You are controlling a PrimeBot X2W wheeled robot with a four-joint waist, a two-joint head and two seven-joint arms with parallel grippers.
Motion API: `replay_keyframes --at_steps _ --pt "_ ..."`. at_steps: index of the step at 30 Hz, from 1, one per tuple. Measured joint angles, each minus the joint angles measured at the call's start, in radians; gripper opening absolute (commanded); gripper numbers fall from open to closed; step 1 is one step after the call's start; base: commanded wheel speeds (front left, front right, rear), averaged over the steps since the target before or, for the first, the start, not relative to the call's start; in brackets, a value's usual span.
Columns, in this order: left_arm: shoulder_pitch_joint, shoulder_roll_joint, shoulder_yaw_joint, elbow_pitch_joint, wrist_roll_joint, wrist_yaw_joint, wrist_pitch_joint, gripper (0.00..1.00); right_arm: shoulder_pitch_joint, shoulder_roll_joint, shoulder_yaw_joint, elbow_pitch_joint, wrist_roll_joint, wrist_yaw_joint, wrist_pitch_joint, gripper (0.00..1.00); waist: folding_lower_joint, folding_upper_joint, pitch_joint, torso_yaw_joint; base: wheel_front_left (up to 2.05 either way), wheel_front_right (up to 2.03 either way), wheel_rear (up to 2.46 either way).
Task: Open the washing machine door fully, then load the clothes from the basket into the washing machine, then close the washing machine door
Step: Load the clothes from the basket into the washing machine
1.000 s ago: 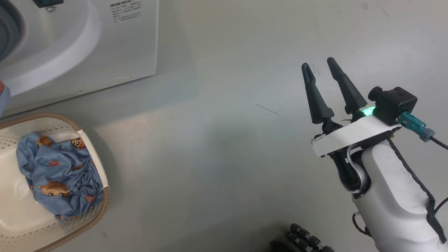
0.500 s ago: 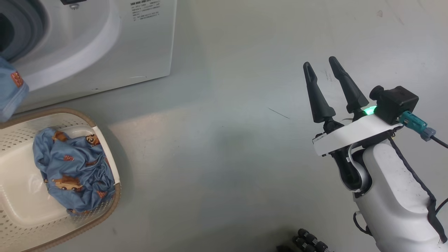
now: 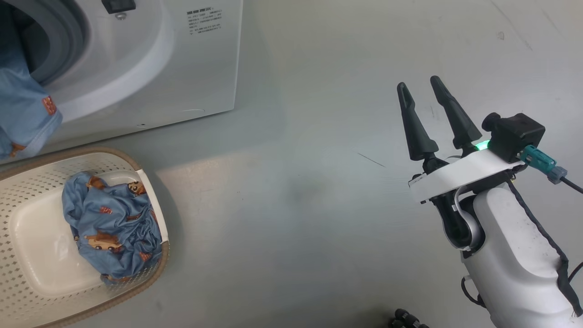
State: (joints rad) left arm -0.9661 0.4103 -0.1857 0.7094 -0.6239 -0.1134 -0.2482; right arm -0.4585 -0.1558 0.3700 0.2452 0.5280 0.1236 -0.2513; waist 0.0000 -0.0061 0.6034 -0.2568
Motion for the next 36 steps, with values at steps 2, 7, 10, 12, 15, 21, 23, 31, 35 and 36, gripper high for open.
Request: replay_keyframes --at_steps 2,7,10,12,15,21,23,31,35,36 --pt "0.020 -0.007 0.000 -0.011 0.000 -0.004 0.000 1.00 0.002 -0.002 -0.007 0.000 0.000 0.000 0.000 1.00 0.0000 0.0000 -0.007 0.006 0.00 0.00 0.00" --pt "0.079 -0.018 0.001 -0.047 0.000 -0.004 -0.003 1.00 0.003 -0.002 -0.006 0.002 0.000 0.000 0.000 1.00 0.0000 0.0000 -0.023 0.022 0.00 0.00 0.00" --pt "0.120 -0.017 0.014 -0.079 0.000 -0.004 -0.005 1.00 0.003 -0.001 0.001 0.002 0.000 0.000 0.000 1.00 0.0000 0.0000 -0.033 0.028 0.00 0.00 0.00" --pt "0.152 -0.015 0.027 -0.115 0.000 -0.004 -0.008 1.00 0.003 -0.001 0.001 0.002 0.000 0.000 0.000 1.00 0.0000 0.0000 -0.037 0.032 0.00 0.00 0.00" --pt "0.198 -0.012 0.053 -0.164 0.006 -0.004 -0.008 1.00 0.003 -0.001 -0.001 0.002 0.000 0.000 0.000 1.00 0.0000 0.0000 -0.041 0.036 0.00 0.00 0.00" --pt "0.306 -0.022 0.092 -0.257 0.013 -0.008 -0.008 1.00 0.004 -0.006 -0.017 0.002 0.000 0.000 0.000 1.00 0.0000 0.0000 -0.049 0.046 0.00 0.00 0.00" --pt "0.333 -0.039 0.109 -0.301 0.013 -0.008 -0.008 1.00 0.004 -0.012 -0.021 0.001 0.000 0.000 0.000 1.00 0.0000 0.0000 -0.051 0.052 0.00 0.00 0.00" --pt "0.483 -0.085 0.149 -0.426 0.040 -0.008 -0.008 1.00 0.004 -0.011 -0.016 -0.002 0.000 0.000 0.000 1.00 0.0000 0.0000 -0.057 0.066 0.00 0.00 0.00" --pt "0.550 -0.114 0.154 -0.456 0.039 -0.008 -0.008 1.00 0.004 -0.013 -0.016 -0.003 0.000 0.000 0.000 1.00 0.0000 0.0000 -0.058 0.072 0.00 0.00 0.00" --pt "0.566 -0.119 0.156 -0.464 0.040 -0.008 -0.008 1.00 0.004 -0.013 -0.015 -0.004 0.000 0.000 0.000 1.00 0.0000 0.0000 -0.058 0.073 0.00 0.00 0.00"
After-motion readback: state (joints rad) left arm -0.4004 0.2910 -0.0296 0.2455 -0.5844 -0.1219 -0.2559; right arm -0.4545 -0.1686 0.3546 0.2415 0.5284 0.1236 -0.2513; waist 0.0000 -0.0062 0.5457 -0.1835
